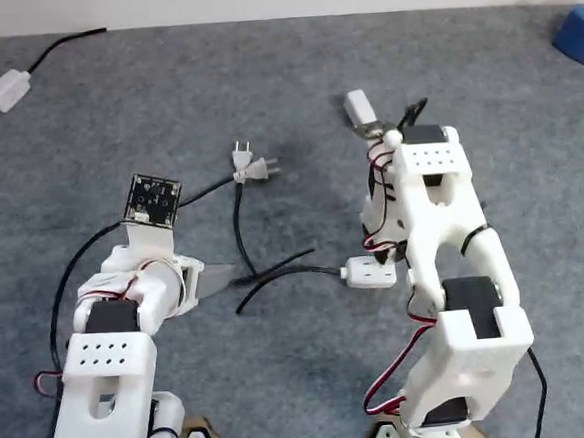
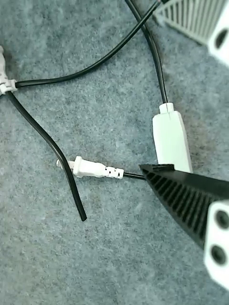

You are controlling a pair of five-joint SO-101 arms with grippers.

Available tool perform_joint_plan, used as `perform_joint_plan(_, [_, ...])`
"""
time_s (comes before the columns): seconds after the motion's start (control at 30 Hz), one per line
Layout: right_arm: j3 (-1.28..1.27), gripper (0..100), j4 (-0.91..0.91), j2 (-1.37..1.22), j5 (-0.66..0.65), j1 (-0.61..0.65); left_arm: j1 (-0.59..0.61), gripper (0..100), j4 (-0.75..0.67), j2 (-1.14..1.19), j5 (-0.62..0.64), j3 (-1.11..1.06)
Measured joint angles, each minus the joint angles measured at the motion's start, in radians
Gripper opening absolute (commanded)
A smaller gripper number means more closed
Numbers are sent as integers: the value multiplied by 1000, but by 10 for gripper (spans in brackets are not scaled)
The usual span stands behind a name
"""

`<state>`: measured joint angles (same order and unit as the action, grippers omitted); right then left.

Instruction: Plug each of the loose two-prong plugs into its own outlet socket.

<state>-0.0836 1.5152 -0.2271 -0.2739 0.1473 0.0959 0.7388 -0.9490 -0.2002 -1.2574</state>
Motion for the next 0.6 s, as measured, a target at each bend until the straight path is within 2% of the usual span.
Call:
perform_joint_plan(0.33, [14,7,3,3,0,0,2,415,0,0,0,0])
perform_joint_plan(0.6, [74,7,103,112,0,0,0,415,0,0,0,0])
